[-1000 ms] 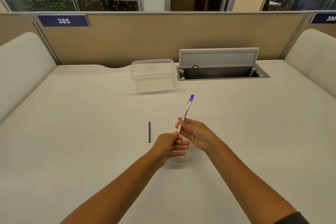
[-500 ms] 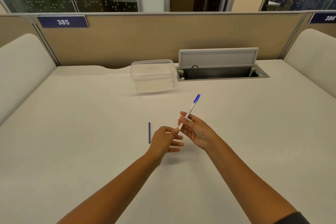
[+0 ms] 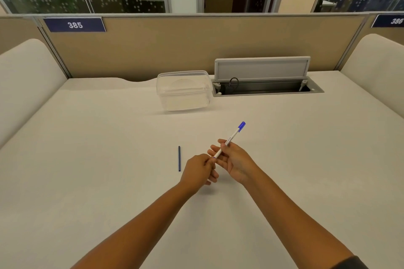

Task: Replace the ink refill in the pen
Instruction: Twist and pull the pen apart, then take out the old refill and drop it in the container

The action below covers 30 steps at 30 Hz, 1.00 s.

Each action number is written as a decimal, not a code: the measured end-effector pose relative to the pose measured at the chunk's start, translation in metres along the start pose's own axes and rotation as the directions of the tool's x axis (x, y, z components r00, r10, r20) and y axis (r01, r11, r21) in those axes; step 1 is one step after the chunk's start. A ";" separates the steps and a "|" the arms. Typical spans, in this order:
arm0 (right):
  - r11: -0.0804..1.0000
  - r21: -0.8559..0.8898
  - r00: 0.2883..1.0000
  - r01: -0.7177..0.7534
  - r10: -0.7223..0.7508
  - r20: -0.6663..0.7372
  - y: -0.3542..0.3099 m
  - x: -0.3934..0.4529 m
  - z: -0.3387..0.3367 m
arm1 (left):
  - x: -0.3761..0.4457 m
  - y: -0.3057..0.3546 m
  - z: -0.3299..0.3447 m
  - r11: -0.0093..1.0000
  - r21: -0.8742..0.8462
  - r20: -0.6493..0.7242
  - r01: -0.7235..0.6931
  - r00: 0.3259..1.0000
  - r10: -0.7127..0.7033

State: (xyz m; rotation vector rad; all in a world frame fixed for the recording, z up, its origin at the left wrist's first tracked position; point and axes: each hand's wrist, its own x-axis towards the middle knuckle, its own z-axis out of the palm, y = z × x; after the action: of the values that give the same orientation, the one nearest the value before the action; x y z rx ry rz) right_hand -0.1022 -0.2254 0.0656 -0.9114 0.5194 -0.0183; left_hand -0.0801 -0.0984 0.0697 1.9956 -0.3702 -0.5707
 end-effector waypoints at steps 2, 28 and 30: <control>0.999 0.032 0.999 -0.037 0.037 -0.013 0.002 0.003 0.001 | -0.001 0.005 0.000 0.993 -0.101 0.018 0.057 0.998 -0.055; 0.685 -0.661 0.909 0.306 -0.417 -0.011 -0.001 0.007 -0.053 | 0.019 -0.027 0.041 0.821 0.571 -0.066 -0.004 0.996 0.051; 0.642 -0.694 0.903 0.326 -0.429 0.027 0.000 0.008 -0.052 | 0.020 -0.030 0.036 0.838 0.545 -0.065 -0.023 0.995 0.070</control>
State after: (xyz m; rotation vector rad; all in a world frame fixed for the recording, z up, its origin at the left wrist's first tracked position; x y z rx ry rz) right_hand -0.1182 -0.2663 0.0366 -1.7655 0.4565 -0.2969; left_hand -0.0823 -0.1207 0.0242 2.5417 -0.5786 -0.3705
